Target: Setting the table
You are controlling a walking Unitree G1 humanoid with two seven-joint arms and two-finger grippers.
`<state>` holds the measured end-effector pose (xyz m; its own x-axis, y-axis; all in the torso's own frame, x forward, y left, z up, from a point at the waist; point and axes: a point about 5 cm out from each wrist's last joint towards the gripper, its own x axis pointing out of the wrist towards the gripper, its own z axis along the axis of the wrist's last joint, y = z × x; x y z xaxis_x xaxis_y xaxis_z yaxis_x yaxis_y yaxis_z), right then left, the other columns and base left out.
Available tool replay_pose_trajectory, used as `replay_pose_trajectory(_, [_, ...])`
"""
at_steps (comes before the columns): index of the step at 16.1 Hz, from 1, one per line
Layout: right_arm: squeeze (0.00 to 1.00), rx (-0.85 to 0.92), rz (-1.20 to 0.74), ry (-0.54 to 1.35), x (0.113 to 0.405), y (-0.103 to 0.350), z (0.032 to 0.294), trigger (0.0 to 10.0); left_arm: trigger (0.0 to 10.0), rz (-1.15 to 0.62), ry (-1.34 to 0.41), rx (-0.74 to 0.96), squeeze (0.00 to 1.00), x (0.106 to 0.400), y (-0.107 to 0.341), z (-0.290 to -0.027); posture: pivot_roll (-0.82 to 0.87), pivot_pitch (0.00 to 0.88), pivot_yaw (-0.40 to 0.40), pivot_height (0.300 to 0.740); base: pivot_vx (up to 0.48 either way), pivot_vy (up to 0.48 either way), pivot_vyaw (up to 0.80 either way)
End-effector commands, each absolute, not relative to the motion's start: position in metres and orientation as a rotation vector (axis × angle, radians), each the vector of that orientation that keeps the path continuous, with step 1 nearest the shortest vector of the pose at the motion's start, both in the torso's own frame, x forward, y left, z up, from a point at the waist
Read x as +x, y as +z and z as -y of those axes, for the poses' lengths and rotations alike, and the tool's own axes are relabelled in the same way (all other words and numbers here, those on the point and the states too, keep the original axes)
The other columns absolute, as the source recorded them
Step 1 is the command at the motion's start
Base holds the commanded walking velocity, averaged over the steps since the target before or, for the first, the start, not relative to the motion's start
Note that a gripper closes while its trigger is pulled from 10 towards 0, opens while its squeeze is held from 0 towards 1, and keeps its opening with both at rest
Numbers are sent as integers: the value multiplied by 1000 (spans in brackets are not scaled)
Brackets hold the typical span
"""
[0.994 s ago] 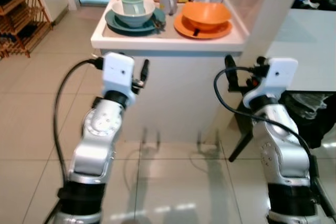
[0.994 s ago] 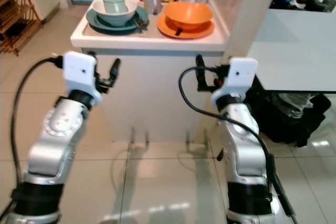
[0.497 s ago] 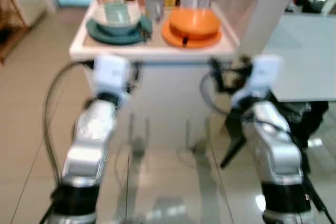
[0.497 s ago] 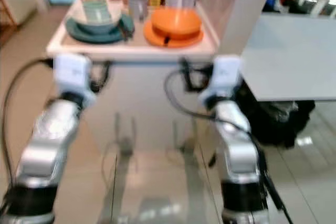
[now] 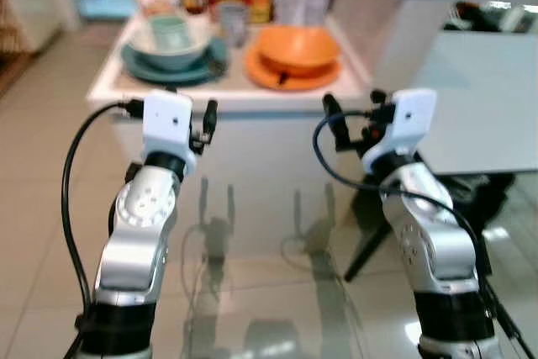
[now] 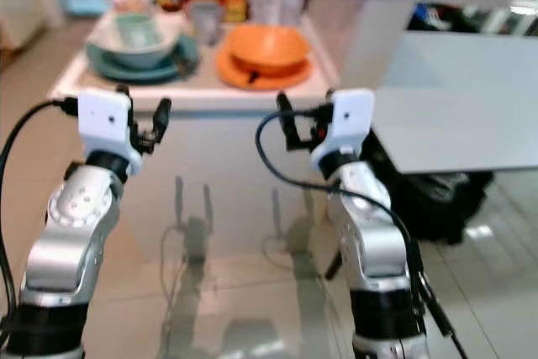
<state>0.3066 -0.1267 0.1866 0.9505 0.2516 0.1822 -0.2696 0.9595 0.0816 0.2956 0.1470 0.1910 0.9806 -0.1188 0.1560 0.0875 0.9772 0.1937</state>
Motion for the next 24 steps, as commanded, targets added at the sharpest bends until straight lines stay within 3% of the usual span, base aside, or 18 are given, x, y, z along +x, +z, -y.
replay_pose_trajectory(1, [0,90,168,218,306,186,140,10000,10000,171,-144,182,0,295,193,-136,127,0,-64,740,356,0,0])
replay_pose_trajectory(14, [0,53,162,265,305,186,130,10000,10000,176,-118,205,0,297,195,-143,127,0,-62,740,363,0,104])
replay_pose_trajectory(21, [0,136,150,288,304,186,130,10000,10000,201,-129,218,0,296,198,-143,131,0,-66,740,308,0,0])
replay_pose_trajectory(22, [776,165,142,280,304,186,131,10000,10000,211,-140,225,0,296,200,-142,132,0,-67,740,0,0,0])
replay_pose_trajectory(23, [1000,198,138,275,304,186,131,10000,10000,213,-154,242,0,295,200,-141,133,0,-67,740,0,0,0])
replay_pose_trajectory(24, [1000,221,135,276,305,186,132,10000,10000,218,-164,250,0,295,201,-141,134,0,-67,740,0,0,0])
